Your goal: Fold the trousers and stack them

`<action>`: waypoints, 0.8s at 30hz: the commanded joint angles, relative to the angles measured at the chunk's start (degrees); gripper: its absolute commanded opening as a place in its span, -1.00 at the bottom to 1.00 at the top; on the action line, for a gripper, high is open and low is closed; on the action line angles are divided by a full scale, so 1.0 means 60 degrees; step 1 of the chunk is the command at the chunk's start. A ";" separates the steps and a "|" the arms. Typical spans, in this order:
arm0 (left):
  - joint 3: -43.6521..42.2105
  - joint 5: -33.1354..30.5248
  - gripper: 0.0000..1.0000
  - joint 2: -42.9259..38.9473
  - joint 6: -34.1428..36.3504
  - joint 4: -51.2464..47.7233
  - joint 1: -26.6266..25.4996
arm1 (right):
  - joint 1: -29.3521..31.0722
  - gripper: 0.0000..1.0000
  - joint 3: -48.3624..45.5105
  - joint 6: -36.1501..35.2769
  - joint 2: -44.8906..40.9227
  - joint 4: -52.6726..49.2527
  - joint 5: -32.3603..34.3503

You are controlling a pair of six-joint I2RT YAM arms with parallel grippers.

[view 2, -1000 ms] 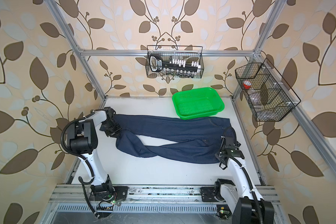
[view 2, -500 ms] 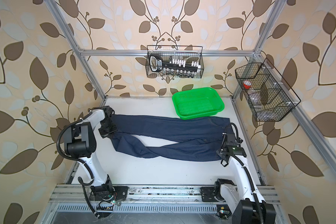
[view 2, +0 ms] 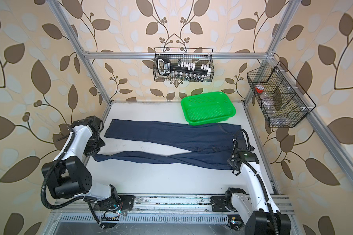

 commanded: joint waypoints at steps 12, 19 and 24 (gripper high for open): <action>-0.0572 -0.0424 -1.00 -0.1313 -0.0539 -0.0350 0.0275 | 0.0159 -0.94 0.1032 0.0345 0.0899 0.0466 0.0460; -0.0656 0.0589 -1.00 -0.1125 -0.0652 0.0008 0.0275 | 0.0265 -0.94 0.1447 0.0460 0.1695 0.1114 0.0483; -0.0222 0.0173 -1.00 -0.0967 -0.0458 0.0068 0.0275 | 0.0191 -0.94 0.1860 0.0532 0.2030 0.1316 0.0445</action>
